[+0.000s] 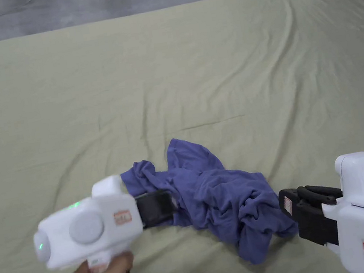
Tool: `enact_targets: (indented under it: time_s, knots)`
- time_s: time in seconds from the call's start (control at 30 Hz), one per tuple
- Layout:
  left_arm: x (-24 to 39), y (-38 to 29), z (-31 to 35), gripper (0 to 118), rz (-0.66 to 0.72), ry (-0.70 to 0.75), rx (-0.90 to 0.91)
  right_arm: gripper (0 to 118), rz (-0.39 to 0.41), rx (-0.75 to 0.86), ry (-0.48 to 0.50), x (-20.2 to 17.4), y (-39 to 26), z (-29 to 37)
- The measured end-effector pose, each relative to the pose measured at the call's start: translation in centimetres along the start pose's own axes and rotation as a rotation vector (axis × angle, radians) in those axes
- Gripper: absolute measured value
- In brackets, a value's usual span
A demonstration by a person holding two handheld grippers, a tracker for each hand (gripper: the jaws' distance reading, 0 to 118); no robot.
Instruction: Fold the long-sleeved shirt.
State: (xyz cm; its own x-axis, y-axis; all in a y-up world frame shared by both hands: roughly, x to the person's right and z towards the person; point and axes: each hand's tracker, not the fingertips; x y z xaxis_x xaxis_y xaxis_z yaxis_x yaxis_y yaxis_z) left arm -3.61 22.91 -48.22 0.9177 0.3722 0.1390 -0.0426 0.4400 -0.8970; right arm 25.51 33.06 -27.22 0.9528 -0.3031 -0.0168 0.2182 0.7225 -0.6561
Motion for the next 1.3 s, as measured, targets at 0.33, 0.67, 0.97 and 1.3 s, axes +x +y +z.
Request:
enact_targets:
  time_s: [0.33, 0.67, 0.97, 1.3]
  knots:
    - [0.9, 7.2, -11.8, 26, -0.095, 0.173, -0.148, 2, -0.008, -0.190, -0.132, 2.7, -0.9, -3.4]
    - [1.3, 6.4, -1.9, 6, -0.128, -0.049, 0.010, 111, -0.229, -0.342, -0.043, 8.1, 2.0, -12.3]
    - [0.0, 5.4, 1.2, 6, 0.000, -0.082, 0.091, 18, -0.480, -0.564, -0.042, 10.0, -0.6, -20.1]
    - [1.1, 12.1, 16.1, 6, 0.107, -0.334, 0.367, 16, 0.008, -0.118, 0.105, 1.0, 14.3, -6.0]
